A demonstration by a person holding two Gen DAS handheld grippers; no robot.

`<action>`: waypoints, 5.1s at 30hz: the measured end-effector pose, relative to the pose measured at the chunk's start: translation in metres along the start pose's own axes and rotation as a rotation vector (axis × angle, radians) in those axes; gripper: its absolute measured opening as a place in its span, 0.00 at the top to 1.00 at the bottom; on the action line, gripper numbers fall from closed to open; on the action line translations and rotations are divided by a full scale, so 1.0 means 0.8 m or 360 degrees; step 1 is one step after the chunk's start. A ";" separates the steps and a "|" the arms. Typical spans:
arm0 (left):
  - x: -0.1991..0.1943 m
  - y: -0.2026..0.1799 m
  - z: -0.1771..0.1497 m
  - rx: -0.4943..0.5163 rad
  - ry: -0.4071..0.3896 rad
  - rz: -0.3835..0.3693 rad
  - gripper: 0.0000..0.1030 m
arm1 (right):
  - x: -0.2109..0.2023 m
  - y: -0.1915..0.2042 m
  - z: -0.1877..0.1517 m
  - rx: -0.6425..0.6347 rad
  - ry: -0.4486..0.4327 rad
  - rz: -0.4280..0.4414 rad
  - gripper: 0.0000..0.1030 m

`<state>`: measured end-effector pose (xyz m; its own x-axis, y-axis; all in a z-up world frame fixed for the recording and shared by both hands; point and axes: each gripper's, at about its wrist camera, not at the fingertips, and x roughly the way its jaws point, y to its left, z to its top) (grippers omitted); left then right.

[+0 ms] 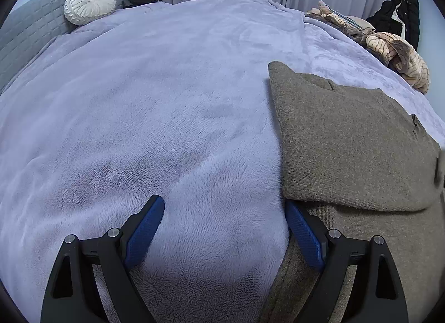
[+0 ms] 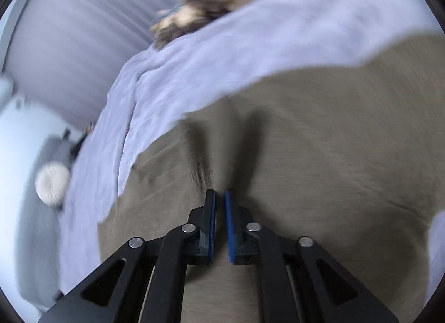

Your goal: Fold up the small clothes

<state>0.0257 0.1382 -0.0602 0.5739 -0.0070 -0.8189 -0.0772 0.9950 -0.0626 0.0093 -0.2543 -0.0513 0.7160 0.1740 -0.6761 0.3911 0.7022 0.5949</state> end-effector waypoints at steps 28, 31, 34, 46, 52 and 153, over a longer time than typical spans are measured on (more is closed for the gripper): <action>-0.013 -0.038 0.072 0.0213 0.0065 -0.0141 0.68 | -0.027 -0.045 -0.013 -0.0100 0.0148 -0.0050 0.94; -0.031 -0.044 0.071 0.0202 0.0020 -0.0147 0.68 | -0.050 -0.039 -0.012 -0.0171 0.0063 -0.0081 0.86; -0.042 -0.062 0.075 0.0233 -0.0039 -0.0174 0.68 | -0.065 -0.020 -0.005 -0.0306 -0.0022 -0.0042 0.86; 0.010 -0.044 0.060 0.0177 0.0061 -0.0008 0.35 | -0.024 -0.042 -0.008 -0.0335 0.0130 -0.0134 0.86; -0.007 -0.058 0.057 0.0240 0.0028 0.0049 0.35 | -0.035 -0.042 -0.004 -0.0327 0.0152 -0.0143 0.86; -0.032 -0.126 0.040 0.0123 0.0029 -0.0213 0.10 | 0.034 0.111 -0.004 -0.0660 0.0351 0.0277 0.89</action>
<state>0.0451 0.0414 -0.0143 0.5601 -0.1415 -0.8163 0.0628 0.9897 -0.1285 0.0620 -0.1852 -0.0184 0.5934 0.4232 -0.6847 -0.0181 0.8575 0.5142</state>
